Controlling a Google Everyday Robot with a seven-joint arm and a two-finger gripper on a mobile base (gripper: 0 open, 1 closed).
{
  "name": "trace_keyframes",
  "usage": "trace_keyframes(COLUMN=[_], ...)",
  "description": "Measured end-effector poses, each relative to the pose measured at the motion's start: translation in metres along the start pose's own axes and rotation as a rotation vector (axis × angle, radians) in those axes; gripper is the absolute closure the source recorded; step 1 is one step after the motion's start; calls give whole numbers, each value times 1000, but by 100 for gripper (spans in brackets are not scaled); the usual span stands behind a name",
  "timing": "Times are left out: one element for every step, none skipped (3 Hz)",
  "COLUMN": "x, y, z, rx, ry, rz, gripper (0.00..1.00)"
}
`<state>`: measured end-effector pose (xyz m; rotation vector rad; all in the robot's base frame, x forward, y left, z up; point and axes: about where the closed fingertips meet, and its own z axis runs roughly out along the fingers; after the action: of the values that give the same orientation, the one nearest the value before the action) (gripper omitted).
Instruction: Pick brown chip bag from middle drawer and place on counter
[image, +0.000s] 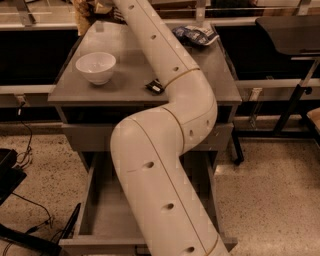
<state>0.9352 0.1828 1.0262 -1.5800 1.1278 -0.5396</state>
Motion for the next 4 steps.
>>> trace_keyframes(x=[0, 0, 0, 0], y=[0, 0, 0, 0], z=[0, 0, 0, 0], rx=[0, 0, 0, 0], ry=[0, 0, 0, 0], rz=[0, 0, 0, 0], gripper=[34, 11, 0, 0])
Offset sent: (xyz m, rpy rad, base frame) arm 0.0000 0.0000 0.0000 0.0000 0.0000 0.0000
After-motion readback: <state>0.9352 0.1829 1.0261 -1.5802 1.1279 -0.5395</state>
